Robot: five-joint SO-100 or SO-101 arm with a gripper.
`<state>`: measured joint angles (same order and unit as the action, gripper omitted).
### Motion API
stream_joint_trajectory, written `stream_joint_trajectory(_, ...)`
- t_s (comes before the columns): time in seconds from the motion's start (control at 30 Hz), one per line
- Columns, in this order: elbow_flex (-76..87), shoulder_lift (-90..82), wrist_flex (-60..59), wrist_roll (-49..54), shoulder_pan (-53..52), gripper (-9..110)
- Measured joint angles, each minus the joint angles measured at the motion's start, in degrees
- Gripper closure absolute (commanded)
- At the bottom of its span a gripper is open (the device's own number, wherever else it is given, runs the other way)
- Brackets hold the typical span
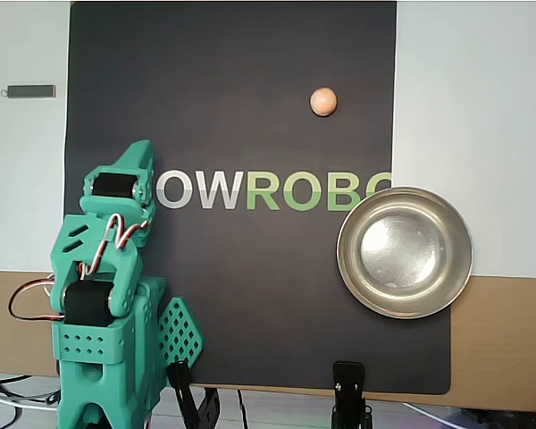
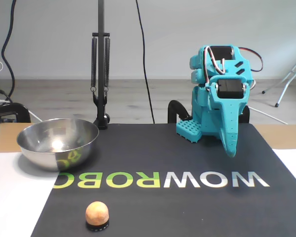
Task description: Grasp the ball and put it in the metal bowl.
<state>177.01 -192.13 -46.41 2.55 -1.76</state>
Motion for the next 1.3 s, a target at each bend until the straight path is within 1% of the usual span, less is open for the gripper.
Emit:
stream_joint_trajectory(0.6,-0.2,0.0,-0.3,0.3,0.0,101)
stream_joint_trajectory(0.73,-3.2,1.9,-0.3,0.3,0.0,101)
stream_joint_trajectory(1.1,-26.5,30.1,-0.7,0.3,0.0,101)
stream_joint_trajectory(1.2,-34.5,38.8,-4.3,0.3,0.0,101)
stream_joint_trajectory(1.3,-44.2,47.5,-11.6,0.3,0.0,101)
